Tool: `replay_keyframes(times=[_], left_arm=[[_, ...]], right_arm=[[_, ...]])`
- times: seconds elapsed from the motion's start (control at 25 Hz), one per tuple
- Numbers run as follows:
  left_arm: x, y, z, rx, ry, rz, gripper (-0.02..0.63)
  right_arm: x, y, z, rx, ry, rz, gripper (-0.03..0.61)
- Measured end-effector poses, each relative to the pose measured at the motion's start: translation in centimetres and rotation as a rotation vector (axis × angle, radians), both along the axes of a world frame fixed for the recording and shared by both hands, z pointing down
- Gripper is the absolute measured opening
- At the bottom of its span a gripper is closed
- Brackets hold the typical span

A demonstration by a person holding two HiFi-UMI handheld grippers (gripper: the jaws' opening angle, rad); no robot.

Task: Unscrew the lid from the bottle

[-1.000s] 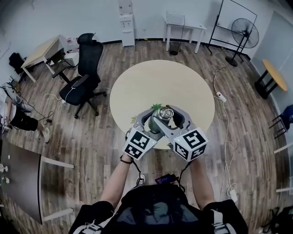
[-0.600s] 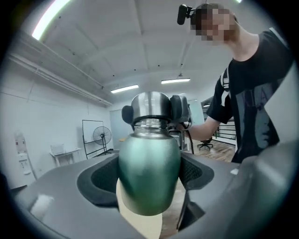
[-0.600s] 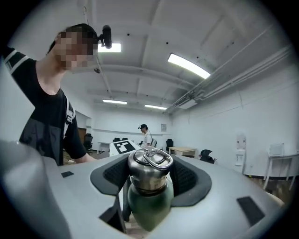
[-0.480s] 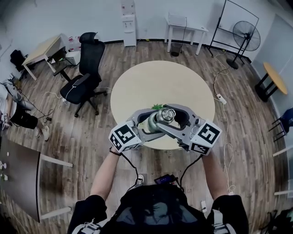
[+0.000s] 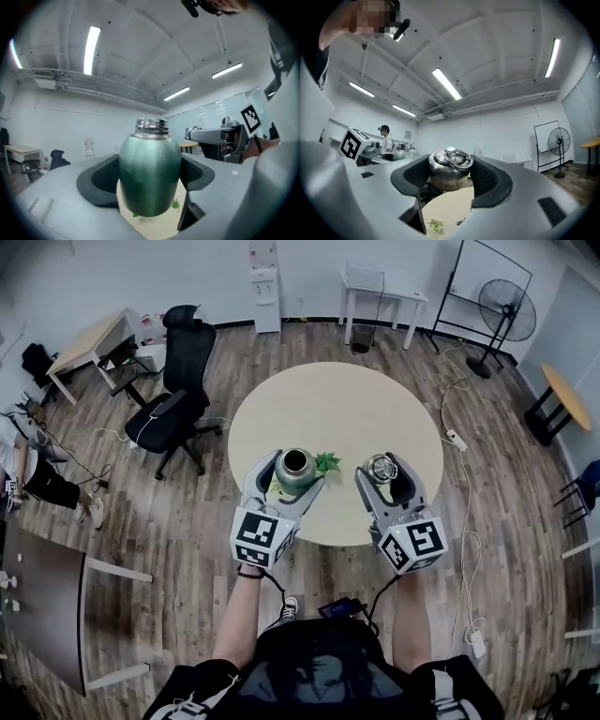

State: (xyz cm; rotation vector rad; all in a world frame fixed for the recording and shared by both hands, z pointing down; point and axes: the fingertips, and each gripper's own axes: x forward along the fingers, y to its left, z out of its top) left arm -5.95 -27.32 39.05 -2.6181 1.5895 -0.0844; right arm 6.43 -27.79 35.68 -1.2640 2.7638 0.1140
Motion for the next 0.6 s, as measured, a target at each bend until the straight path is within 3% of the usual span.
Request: replay_keyframes(times=[0.2,0.32,0.6], left_arm=[[-0.5,-0.6,1.3,-0.061,-0.007,-0.089,0.374],[-0.3,-0.5,1.9,-0.076,0.011,-0.088,0.374],[0.4,-0.5,1.8,-0.077,0.005,-0.065,0.373]], right_arm=[[0.1,-0.1,2.7,-0.033,0.048,0.087,0.265],[-0.1,-0.2,3.6,-0.036,0.077,0.114,0.265],[0.1,-0.5,3.7,-0.063,0.040,0.116,0.265]])
